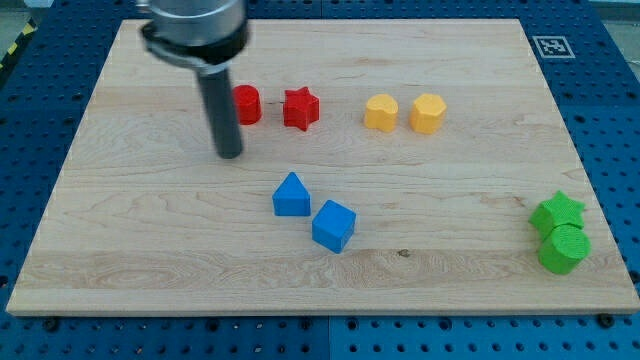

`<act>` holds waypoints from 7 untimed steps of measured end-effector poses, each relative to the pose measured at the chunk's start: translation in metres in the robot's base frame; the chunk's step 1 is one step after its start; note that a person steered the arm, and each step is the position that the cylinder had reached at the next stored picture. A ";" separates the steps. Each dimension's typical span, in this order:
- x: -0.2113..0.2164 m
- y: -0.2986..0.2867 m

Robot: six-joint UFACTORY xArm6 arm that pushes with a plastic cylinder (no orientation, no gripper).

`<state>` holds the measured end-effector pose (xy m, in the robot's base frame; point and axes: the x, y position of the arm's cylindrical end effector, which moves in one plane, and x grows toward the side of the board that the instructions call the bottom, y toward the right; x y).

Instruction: Move your arm closer to blue cube

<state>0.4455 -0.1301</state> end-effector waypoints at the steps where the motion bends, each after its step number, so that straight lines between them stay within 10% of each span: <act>1: 0.034 -0.005; 7: 0.140 0.196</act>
